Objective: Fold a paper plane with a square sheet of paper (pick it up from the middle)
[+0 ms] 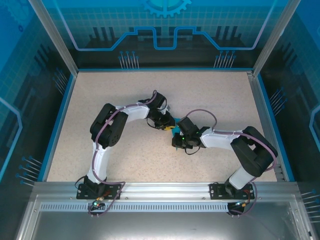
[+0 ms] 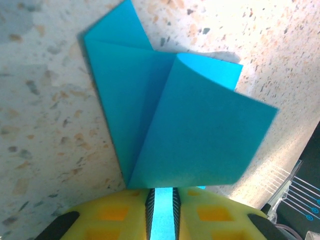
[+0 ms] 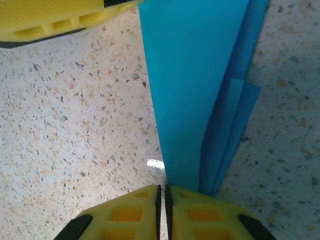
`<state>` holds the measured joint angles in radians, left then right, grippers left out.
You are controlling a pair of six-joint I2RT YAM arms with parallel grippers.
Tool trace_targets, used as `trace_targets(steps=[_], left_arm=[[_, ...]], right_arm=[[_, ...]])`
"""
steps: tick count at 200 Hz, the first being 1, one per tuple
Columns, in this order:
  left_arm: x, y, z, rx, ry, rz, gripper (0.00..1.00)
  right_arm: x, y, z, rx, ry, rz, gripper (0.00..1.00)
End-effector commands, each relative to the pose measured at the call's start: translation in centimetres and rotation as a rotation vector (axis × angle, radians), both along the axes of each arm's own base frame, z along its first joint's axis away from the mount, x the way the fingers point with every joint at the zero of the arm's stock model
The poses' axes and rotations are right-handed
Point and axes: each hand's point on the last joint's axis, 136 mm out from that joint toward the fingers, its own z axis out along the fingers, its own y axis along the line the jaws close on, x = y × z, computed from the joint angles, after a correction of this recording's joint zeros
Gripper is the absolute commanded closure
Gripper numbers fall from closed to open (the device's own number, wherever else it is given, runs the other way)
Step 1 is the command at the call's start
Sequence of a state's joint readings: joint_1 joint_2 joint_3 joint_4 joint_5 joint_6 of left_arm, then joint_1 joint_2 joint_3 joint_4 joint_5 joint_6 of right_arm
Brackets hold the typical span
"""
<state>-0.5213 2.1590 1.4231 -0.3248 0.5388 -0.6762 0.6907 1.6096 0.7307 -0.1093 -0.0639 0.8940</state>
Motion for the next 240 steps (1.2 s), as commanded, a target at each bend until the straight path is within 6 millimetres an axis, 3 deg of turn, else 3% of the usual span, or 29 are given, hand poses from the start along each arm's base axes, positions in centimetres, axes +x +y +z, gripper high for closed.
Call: trace_targets(steps=[1,34,91,153,240], left_arm=[[0.0,-0.3,0.8,-0.016,-0.063,-0.037,0.76],[0.0,-1.3,3.1,-0.111,-0.154,-0.093,0.74],[-1.3,-1.6,4.8,-0.240,-0.252,-0.116,0.73],[-4.7,-2.0,2.7,-0.144,-0.248,-0.160,0.75],[-5.5,-3.3,1.2,-0.150,-0.210,-0.167,0.76]], right_arm=[[-1.5,-2.3,-1.8,-0.031,0.077,-0.008,0.87],[-2.4,-3.0,-2.4,0.073,0.140,0.059,0.87],[-2.5,-4.0,-2.6,0.127,0.187,0.085,0.90],[-2.3,-4.6,-2.8,0.134,0.209,0.043,0.91],[-2.3,-4.6,-2.9,0.138,0.223,0.035,0.91]])
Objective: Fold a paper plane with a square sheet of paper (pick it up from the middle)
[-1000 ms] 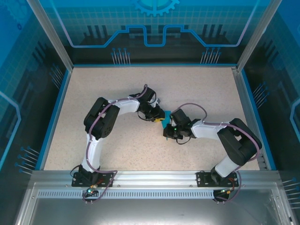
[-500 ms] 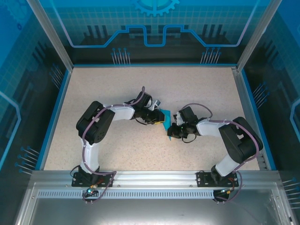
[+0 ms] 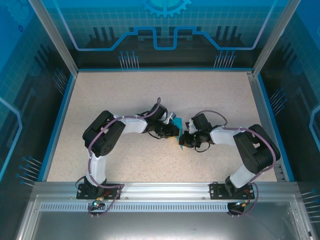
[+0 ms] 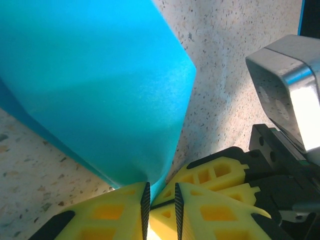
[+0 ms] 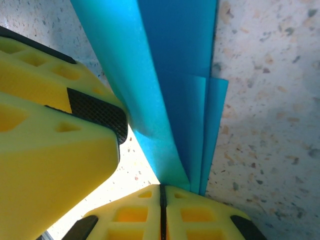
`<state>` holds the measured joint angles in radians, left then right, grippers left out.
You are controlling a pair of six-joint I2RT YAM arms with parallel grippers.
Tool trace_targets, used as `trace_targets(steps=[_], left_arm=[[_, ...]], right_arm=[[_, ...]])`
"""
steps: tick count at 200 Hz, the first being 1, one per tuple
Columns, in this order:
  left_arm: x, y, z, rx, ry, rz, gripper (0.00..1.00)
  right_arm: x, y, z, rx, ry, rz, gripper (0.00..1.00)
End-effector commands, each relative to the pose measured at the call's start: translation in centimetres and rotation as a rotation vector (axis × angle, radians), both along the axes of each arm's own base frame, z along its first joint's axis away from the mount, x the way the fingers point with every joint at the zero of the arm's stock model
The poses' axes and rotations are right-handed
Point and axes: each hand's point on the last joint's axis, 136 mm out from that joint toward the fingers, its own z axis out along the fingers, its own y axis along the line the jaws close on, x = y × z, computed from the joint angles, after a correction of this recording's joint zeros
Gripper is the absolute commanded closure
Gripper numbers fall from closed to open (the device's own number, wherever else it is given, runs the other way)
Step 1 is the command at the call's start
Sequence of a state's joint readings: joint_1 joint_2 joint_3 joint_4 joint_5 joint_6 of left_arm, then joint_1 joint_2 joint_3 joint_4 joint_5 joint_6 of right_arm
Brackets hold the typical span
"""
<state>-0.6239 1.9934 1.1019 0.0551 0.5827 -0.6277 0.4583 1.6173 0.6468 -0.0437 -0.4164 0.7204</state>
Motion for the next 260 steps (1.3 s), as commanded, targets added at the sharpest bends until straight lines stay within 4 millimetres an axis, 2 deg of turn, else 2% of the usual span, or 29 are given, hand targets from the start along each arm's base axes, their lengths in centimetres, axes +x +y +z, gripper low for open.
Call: trace_targets(steps=[1,78,124,178,260], left_arm=[[0.1,-0.5,-0.5,0.004,-0.008,-0.008,0.76],[1.5,0.4,-2.8,0.113,0.008,0.057,0.80],[2.6,1.3,-3.4,0.179,-0.004,0.070,0.81],[5.5,2.8,-3.1,0.229,-0.036,0.071,0.81],[9.7,5.7,-4.7,0.280,-0.029,0.120,0.80]], right_arm=[[-2.3,-2.1,-2.6,-0.082,0.125,-0.026,0.91],[-3.1,-2.7,-3.2,-0.118,0.150,-0.019,0.92],[-4.3,-4.2,-4.2,-0.202,0.184,-0.005,0.92],[-5.5,-5.6,-5.1,-0.279,0.216,0.006,0.92],[-5.8,-5.6,-5.3,-0.291,0.223,0.017,0.93]])
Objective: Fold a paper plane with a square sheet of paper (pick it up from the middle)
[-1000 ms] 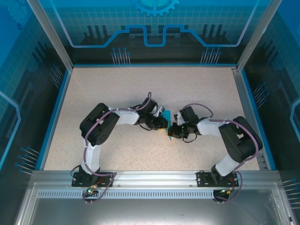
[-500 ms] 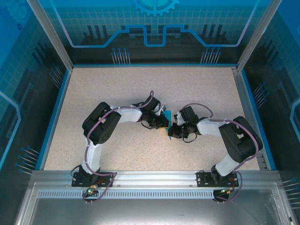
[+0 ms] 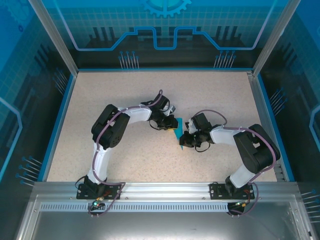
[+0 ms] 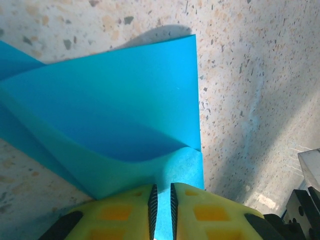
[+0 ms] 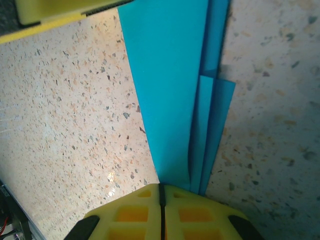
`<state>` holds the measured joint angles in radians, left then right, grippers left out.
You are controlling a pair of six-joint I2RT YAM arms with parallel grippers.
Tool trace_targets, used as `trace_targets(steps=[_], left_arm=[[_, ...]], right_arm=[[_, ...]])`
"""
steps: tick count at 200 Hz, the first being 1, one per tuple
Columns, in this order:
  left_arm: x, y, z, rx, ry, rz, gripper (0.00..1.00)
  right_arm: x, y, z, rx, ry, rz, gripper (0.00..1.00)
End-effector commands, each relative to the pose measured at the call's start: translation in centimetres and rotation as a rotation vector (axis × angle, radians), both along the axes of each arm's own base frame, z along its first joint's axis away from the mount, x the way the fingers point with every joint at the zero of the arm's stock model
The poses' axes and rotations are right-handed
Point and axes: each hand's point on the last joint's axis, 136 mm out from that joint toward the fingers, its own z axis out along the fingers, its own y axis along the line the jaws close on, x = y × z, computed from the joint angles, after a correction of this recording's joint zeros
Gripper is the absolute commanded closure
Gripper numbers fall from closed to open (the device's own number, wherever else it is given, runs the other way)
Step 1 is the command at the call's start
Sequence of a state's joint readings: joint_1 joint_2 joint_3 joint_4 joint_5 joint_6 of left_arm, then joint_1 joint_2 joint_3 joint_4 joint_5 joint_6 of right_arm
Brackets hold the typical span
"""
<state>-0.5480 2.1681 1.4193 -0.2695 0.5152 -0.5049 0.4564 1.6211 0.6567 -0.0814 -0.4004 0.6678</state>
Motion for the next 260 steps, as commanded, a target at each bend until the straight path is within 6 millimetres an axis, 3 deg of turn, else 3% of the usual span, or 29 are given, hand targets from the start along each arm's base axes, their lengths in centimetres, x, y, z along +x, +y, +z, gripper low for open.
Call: trace_targets(steps=[1,104,164,221,260], left_arm=[[4.1,4.1,-2.9,0.131,-0.065,0.087,0.80],[8.2,6.5,-2.6,0.194,-0.125,0.122,0.80],[9.4,7.3,-2.6,0.236,-0.133,0.144,0.80],[11.2,7.8,2.1,0.228,-0.216,0.166,0.76],[9.5,7.3,6.7,0.136,-0.265,0.187,0.72]], right_arm=[[-5.6,-5.2,-5.0,-0.261,0.227,-0.020,0.93],[-5.7,-5.1,-5.0,-0.259,0.226,-0.018,0.93],[-5.5,-5.1,-4.8,-0.258,0.221,-0.020,0.93],[-5.0,-4.6,-4.3,-0.240,0.200,-0.019,0.93],[-4.8,-4.4,-4.2,-0.234,0.194,-0.021,0.93]])
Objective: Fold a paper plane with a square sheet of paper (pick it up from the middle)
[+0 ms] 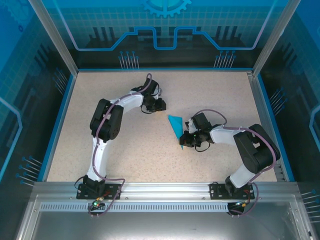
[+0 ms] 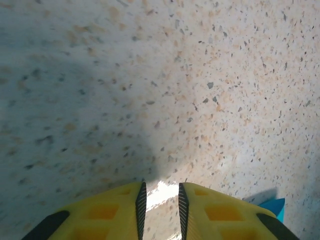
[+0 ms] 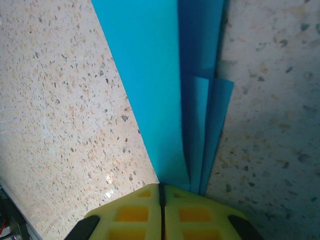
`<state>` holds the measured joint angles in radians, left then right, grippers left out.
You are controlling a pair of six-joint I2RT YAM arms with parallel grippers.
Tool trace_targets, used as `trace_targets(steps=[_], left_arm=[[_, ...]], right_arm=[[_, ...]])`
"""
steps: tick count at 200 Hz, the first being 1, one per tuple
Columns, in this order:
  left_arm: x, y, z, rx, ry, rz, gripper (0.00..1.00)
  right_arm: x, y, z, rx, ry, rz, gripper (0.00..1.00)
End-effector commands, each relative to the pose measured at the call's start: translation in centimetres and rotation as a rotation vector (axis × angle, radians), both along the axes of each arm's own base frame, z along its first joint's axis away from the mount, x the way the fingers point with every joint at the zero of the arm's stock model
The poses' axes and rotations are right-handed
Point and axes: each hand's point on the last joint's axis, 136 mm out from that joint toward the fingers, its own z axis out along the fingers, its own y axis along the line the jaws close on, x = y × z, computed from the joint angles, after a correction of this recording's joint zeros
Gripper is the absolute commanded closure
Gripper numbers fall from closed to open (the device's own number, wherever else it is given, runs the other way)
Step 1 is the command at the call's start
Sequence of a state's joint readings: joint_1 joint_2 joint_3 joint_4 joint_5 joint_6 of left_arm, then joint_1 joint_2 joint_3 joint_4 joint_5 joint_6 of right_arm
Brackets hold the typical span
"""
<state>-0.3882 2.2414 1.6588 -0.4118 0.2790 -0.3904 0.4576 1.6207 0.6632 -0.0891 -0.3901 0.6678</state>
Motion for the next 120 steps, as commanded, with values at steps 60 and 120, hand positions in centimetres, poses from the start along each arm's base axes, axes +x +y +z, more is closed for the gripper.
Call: trace_targets(steps=[60,120], left_arm=[[-8.3,-4.7,6.4,-0.185,-0.059,-0.087,0.75],[-12.8,-8.7,1.7,-0.203,0.078,-0.184,0.81]], right_arm=[[-5.2,-4.4,-4.5,-0.225,0.207,-0.018,0.93],[-5.1,-4.3,-4.7,-0.225,0.209,-0.020,0.93]])
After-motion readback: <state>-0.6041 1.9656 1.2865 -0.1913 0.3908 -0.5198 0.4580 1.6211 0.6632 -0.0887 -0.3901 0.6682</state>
